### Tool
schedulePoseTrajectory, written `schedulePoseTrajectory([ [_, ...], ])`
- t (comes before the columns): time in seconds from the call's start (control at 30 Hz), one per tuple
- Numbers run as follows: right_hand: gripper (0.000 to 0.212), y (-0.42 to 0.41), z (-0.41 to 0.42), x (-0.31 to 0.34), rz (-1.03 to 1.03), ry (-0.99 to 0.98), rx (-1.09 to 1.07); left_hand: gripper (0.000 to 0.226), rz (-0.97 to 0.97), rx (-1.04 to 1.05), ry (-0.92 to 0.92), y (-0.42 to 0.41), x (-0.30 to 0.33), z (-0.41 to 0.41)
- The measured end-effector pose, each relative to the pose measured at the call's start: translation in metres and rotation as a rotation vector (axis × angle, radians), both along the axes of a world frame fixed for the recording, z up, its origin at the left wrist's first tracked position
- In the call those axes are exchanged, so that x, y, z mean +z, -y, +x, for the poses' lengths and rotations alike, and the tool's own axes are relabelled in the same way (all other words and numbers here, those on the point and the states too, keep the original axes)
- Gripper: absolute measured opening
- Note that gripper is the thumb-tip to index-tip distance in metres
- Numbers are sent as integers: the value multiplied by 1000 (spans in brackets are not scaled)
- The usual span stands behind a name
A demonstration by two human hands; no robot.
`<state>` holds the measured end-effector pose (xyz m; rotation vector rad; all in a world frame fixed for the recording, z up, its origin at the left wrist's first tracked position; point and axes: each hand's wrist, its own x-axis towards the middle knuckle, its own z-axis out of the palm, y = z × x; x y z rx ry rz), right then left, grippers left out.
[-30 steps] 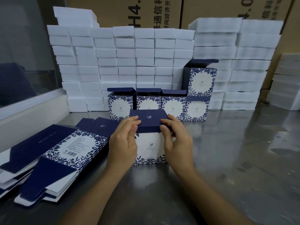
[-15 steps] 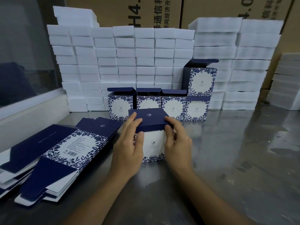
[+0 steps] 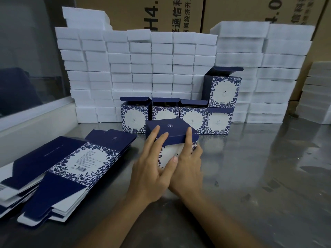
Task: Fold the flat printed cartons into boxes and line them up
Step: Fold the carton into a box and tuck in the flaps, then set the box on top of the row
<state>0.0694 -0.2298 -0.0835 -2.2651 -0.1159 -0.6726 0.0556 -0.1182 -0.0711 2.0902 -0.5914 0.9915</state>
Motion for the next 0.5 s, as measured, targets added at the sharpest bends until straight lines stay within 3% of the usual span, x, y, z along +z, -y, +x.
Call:
schedulePoseTrajectory([
  [0.1, 127, 7, 3, 0, 41, 49, 4, 65, -141, -150, -82, -9, -6, 7],
  [0.17, 128, 15, 6, 7, 96, 110, 18, 57, -238, -84, -193, -21, -9, 16],
  [0.3, 133, 19, 15, 30, 115, 335, 12, 36, -206, 157, -470, -37, -15, 40],
  [0.37, 133, 18, 27, 44, 125, 367, 2, 24, -262, 148, -540, -39, -17, 47],
  [0.5, 132, 23, 72, 85, 162, 403, -47, 25, -403, 113, -577, -39, -17, 53],
])
